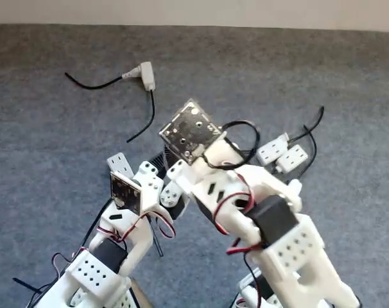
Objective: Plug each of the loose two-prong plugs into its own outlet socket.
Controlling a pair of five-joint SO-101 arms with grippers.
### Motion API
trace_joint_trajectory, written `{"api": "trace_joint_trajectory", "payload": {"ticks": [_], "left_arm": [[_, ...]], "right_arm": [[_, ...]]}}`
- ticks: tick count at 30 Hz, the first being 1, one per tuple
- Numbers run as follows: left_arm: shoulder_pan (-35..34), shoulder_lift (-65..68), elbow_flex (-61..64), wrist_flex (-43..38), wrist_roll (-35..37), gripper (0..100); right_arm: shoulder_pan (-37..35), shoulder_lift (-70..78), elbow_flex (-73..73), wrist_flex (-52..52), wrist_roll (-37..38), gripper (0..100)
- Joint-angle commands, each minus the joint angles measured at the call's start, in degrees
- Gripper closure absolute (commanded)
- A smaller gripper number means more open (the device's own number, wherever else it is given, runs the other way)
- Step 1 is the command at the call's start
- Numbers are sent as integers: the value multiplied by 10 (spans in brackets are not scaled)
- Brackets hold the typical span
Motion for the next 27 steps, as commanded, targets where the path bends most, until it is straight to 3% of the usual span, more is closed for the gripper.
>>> {"api": "trace_joint_trajectory", "payload": {"ticks": [1, 10, 18, 27], "left_arm": [[5, -9, 7, -16, -4, 995], [5, -9, 7, -16, -4, 995], [2, -9, 8, -16, -4, 995], [-36, -9, 7, -16, 0, 995]], "right_arm": [[23, -8, 52, -79, -2, 991], [116, -6, 116, -171, 0, 991], [249, -1, 228, -342, 0, 991], [310, -7, 266, -355, 0, 991]]}}
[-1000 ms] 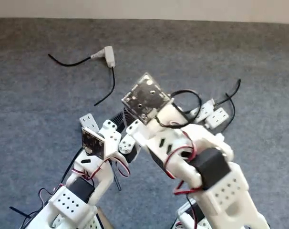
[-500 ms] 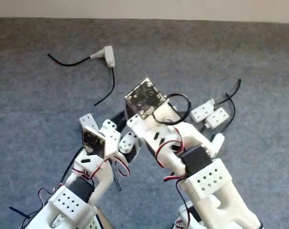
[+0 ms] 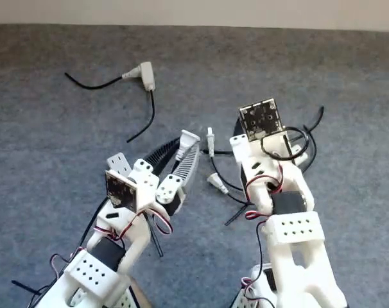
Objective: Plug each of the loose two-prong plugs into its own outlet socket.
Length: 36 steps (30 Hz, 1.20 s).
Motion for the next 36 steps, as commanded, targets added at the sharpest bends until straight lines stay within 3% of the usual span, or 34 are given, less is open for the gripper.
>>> {"api": "trace_joint_trajectory", "payload": {"ticks": [1, 3, 7, 12, 19, 23, 31, 36], "left_arm": [[-15, -7, 7, -11, 3, 995], [-14, -7, 8, -11, 3, 995], [-11, -7, 11, -11, 2, 995], [-10, -7, 11, -11, 2, 995], [-10, -7, 11, -10, 2, 995], [-10, -7, 11, -10, 2, 995], [-11, -7, 11, -11, 1, 995], [-12, -7, 10, -11, 1, 995]], "right_arm": [[16, -10, -7, -14, 2, 991], [15, -10, -27, -5, 2, 991], [-17, -10, -128, 109, 1, 991], [-124, -10, -244, 211, 0, 991], [-248, -5, -275, 228, 0, 991], [-247, -4, -228, 194, 0, 991], [-153, -2, -51, 12, 1, 991], [-102, -3, -2, -15, 1, 991]]}}
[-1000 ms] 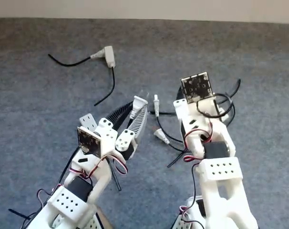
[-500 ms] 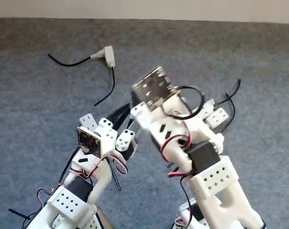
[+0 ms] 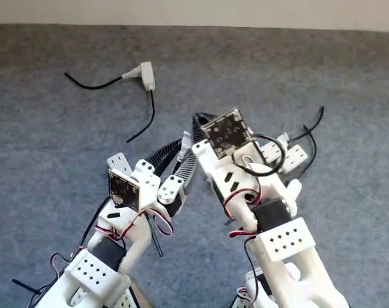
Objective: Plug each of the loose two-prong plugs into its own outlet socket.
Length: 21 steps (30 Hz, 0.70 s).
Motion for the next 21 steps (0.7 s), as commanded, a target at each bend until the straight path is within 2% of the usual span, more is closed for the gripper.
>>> {"api": "trace_joint_trajectory", "payload": {"ticks": [1, 8, 17, 21], "left_arm": [[-8, -9, 10, -11, 0, 995], [-10, -9, 11, -11, 0, 995], [-11, -9, 7, -8, 2, 995], [-29, -7, 5, 1, 4, 995]], "right_arm": [[47, 6, 20, -7, 2, 991], [70, -1, -10, 7, 2, 991], [16, -1, -273, 227, 1, 991], [16, -1, -327, 323, 0, 991]]}}
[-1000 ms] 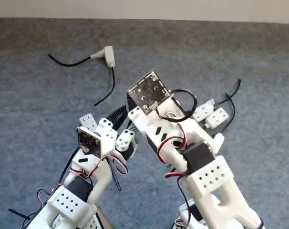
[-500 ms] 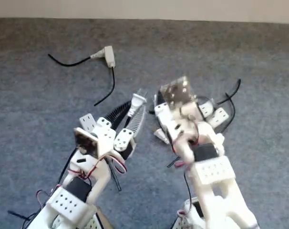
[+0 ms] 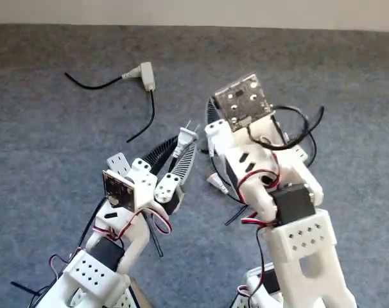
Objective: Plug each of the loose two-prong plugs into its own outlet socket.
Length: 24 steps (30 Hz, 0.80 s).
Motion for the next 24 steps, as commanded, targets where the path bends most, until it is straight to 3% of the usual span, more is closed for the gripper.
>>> {"api": "trace_joint_trajectory", "payload": {"ticks": [1, 9, 15, 19, 24], "left_arm": [[-31, -4, -2, 17, 4, 995], [-124, 1, -189, 343, 90, 994], [-170, 3, -306, 488, 126, 994], [-207, 42, -347, 535, 126, 994], [-250, 204, -436, 565, 126, 994]], "right_arm": [[3, -9, -55, 87, -1, 991], [138, -8, -54, 239, -4, 991], [179, -8, 75, 263, -4, 991], [179, -8, 214, 204, -4, 991], [176, -8, 382, 59, -24, 991]]}}
